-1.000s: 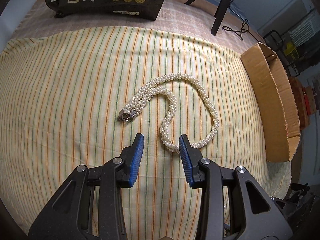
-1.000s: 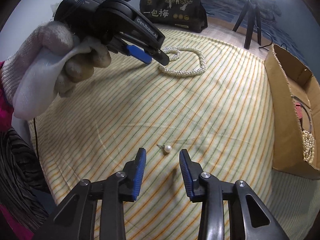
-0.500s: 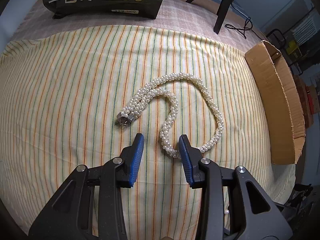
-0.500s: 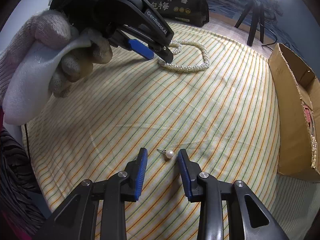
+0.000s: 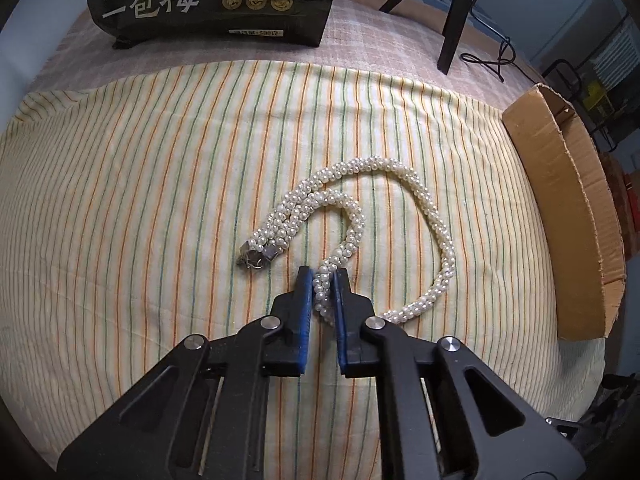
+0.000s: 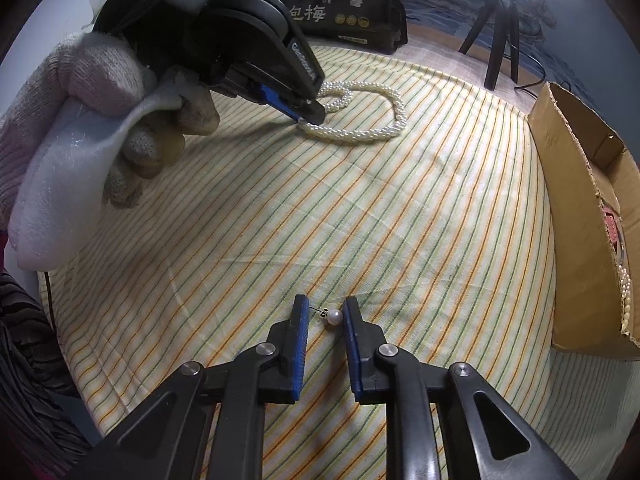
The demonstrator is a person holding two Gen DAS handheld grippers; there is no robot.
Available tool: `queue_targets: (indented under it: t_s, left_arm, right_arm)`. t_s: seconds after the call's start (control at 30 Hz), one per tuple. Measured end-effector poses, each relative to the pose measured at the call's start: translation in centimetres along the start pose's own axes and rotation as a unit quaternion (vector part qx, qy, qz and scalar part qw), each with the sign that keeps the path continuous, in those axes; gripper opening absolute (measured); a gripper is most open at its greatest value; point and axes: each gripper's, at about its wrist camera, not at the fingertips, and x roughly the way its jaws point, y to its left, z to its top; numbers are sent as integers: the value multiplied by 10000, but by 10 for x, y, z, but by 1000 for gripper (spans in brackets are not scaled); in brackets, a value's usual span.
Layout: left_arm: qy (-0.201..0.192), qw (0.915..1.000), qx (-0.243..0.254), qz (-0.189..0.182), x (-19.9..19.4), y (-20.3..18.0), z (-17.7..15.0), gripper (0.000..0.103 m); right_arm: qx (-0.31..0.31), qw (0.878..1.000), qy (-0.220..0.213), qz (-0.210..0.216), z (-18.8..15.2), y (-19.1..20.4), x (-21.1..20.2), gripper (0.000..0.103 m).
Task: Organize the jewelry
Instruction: 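Carry the earring in the right gripper and necklace in the left gripper into the box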
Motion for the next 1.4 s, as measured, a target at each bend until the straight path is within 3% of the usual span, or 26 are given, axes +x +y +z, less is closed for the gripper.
queue_targets:
  t_s: [0.2, 0.47, 0.9, 1.4]
  left_arm:
    - [-103, 9994, -218, -268, -15, 8, 5, 6]
    - [-633, 9927, -470, -908, -70, 16, 17, 6]
    - [-1175, 9833, -483, -1305, -128, 15, 17, 6]
    - [-1510, 9753, -161, -1607, -166, -28, 32, 6]
  right_arm:
    - [87, 9999, -103, 13, 3, -8, -9, 15]
    - [280, 9986, -453, 10, 12, -19, -34, 15]
    - [595, 9918, -1119, -145, 28, -49, -89, 15]
    - [1377, 9729, -1719, -706, 27, -128, -156, 15]
